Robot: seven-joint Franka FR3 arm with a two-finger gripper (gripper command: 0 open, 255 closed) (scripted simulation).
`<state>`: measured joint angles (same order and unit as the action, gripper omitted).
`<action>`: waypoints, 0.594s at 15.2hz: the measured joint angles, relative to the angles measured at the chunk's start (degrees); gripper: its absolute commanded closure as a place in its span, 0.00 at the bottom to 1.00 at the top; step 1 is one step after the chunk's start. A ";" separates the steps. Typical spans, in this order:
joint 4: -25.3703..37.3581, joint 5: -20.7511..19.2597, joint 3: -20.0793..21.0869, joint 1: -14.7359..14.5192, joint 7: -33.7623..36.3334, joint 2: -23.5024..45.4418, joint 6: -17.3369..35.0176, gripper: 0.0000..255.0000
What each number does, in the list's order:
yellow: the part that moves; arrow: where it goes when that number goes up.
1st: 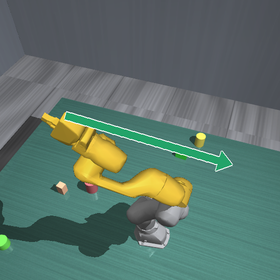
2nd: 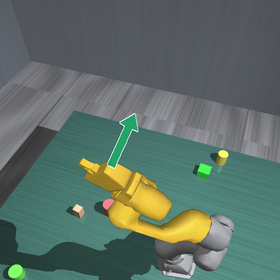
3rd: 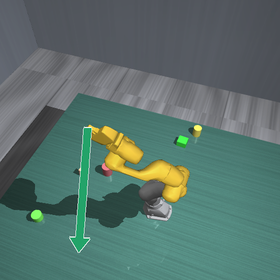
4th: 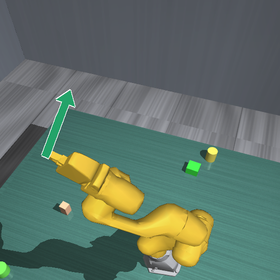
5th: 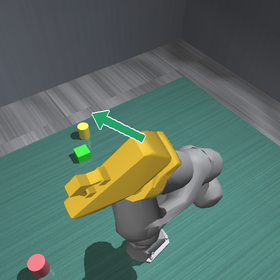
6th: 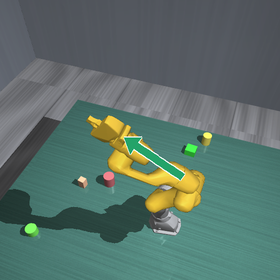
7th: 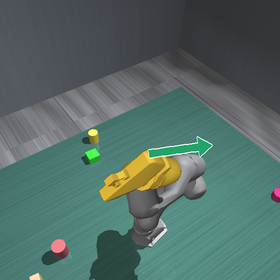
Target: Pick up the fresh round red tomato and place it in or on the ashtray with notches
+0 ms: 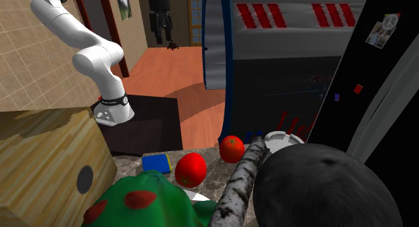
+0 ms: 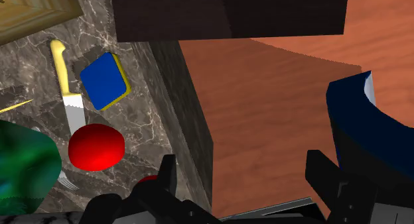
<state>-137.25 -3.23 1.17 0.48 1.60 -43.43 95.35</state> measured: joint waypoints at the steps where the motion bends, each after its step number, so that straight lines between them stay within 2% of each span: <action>1: 0.00 0.00 0.00 0.00 0.00 0.00 0.00 0.00; 5: -3.97 -0.79 -1.93 0.88 -1.05 0.99 7.38 0.00; 9: -8.95 -1.75 -4.68 2.08 -2.53 3.89 18.55 0.00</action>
<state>-146.20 -4.98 -3.52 2.56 -0.94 -39.54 113.91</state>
